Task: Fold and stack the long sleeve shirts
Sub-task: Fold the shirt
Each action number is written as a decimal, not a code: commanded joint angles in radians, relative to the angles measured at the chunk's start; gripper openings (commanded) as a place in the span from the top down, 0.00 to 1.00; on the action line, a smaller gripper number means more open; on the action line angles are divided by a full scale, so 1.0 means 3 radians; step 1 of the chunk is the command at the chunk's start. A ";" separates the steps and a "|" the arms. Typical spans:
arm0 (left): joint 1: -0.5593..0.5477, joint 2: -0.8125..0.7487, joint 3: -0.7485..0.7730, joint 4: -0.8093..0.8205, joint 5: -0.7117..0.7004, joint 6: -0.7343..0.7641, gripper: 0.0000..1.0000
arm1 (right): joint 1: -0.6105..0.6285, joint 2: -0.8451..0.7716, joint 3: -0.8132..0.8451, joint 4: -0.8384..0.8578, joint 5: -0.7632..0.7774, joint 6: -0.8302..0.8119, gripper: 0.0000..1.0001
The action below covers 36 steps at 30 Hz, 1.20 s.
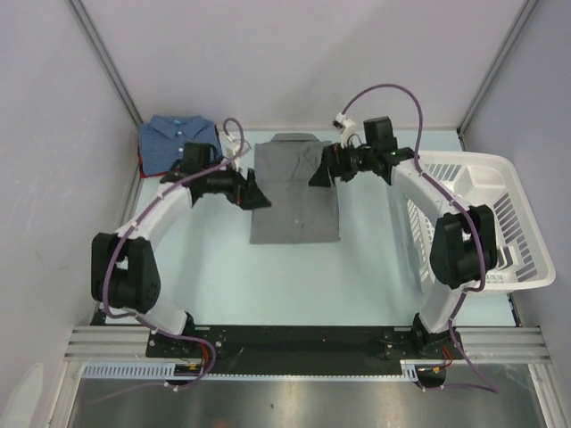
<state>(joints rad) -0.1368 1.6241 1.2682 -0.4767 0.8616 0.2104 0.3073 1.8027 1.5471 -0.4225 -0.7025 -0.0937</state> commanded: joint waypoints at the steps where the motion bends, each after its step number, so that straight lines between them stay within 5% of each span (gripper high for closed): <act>1: -0.0418 -0.0198 -0.1053 0.1585 0.0656 -0.2033 0.00 | 0.0208 0.0055 -0.0738 0.0731 -0.0987 0.2020 0.00; 3: -0.0505 -0.0168 -0.1332 0.2448 0.0672 -0.2669 0.01 | 0.0269 0.0132 -0.0902 0.1284 -0.1033 0.2346 0.00; 10: -0.0648 0.0557 -0.1512 0.3454 0.0477 -0.3477 0.01 | 0.0372 0.0418 -0.1449 0.2072 -0.1043 0.3032 0.00; 13: -0.0644 0.0747 -0.1573 0.3608 0.0406 -0.3524 0.01 | 0.0331 0.0668 -0.1521 0.2089 -0.1002 0.2910 0.00; 25: -0.0174 0.1050 -0.1911 0.3057 0.0110 -0.2835 0.01 | -0.0124 0.1129 -0.1690 0.1149 -0.0844 0.1734 0.00; 30: 0.0092 0.0896 -0.1937 0.2408 0.0211 -0.2405 0.01 | -0.0247 0.0768 -0.1675 0.0739 -0.0895 0.1386 0.00; 36: 0.0062 0.0217 -0.1998 0.2100 0.0630 -0.2072 0.01 | -0.0053 0.0058 -0.1731 0.1145 -0.1110 0.1794 0.00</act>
<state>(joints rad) -0.1116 1.8011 0.7048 0.3023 1.0458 -0.5533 0.2436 1.9690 1.0454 -0.1055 -1.0832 0.4168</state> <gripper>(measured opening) 0.993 0.993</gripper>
